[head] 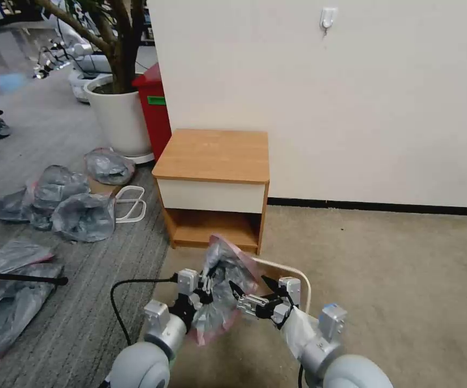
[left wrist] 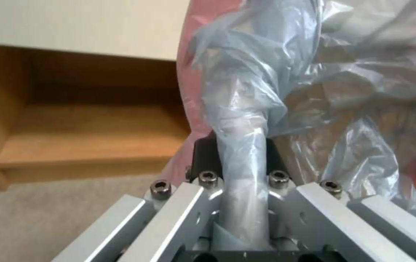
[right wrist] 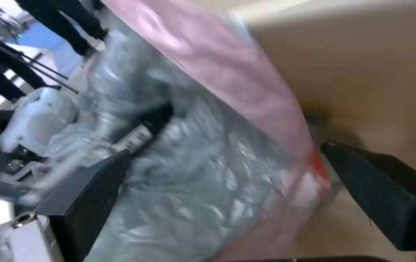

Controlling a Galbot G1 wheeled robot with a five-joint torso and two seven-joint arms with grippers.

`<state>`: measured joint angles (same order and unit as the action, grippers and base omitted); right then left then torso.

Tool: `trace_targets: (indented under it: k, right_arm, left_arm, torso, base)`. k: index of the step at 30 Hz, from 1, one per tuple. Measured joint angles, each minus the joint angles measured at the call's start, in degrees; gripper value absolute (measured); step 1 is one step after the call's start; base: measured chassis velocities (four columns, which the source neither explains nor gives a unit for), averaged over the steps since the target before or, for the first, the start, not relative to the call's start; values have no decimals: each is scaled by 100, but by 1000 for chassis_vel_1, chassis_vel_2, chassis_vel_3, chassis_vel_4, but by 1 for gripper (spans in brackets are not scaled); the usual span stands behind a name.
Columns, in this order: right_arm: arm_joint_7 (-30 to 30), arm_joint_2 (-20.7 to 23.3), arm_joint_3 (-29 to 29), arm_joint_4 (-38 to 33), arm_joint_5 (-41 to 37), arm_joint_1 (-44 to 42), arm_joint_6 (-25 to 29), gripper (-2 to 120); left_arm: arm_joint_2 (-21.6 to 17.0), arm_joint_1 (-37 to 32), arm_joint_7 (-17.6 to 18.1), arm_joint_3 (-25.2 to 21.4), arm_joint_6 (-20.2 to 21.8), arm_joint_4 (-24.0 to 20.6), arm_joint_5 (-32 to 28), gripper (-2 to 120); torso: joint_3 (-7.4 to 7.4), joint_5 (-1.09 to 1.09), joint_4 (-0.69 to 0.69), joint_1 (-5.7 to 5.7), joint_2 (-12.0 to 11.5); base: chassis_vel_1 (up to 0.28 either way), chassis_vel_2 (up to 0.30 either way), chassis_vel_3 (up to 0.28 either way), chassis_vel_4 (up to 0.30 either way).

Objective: Pick up the garbage bag from the table and place it over the trash can.

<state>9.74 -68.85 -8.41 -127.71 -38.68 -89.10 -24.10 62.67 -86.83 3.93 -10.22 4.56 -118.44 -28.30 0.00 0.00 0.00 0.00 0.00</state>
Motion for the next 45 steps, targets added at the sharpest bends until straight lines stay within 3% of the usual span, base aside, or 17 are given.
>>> trace_targets:
  k: [11,14,29,34,37,40,45]
  right_arm:
    - [231,-10,157,113,-497,88,-158,99]
    - [208,-41,189,143,-514,103,-123,93]
    - [50,-160,194,150,-463,86,116,35]
    - [38,-186,206,161,-449,88,145,23]
    - [12,-220,251,196,-368,80,215,6]
    - [-28,-233,265,205,-318,62,255,0]
    - [-174,-228,267,144,-112,-35,434,0]
  left_arm:
    - [57,-176,-140,-159,-237,-139,-33,4]
    - [84,-215,-173,-209,-250,-174,-40,4]
    - [160,-290,-197,-321,-286,-160,-133,4]
    - [164,-296,-195,-328,-286,-160,-151,4]
    - [177,-285,-184,-335,-284,-146,-179,4]
    - [177,-285,-176,-351,-279,-133,-191,4]
    - [175,-274,-166,-392,-271,-92,-207,4]
  torso:
    - [0,0,0,0,0]
    - [0,0,0,0,0]
    - [0,-1,0,0,0]
    - [0,0,0,0,0]
    - [0,-1,0,0,0]
    - [0,0,0,0,0]
    - [0,0,0,0,0]
  base:
    - [0,0,0,0]
    - [0,0,0,0]
    - [0,0,0,0]
    - [0,0,0,0]
    - [0,0,0,0]
    - [0,0,0,0]
    - [0,0,0,0]
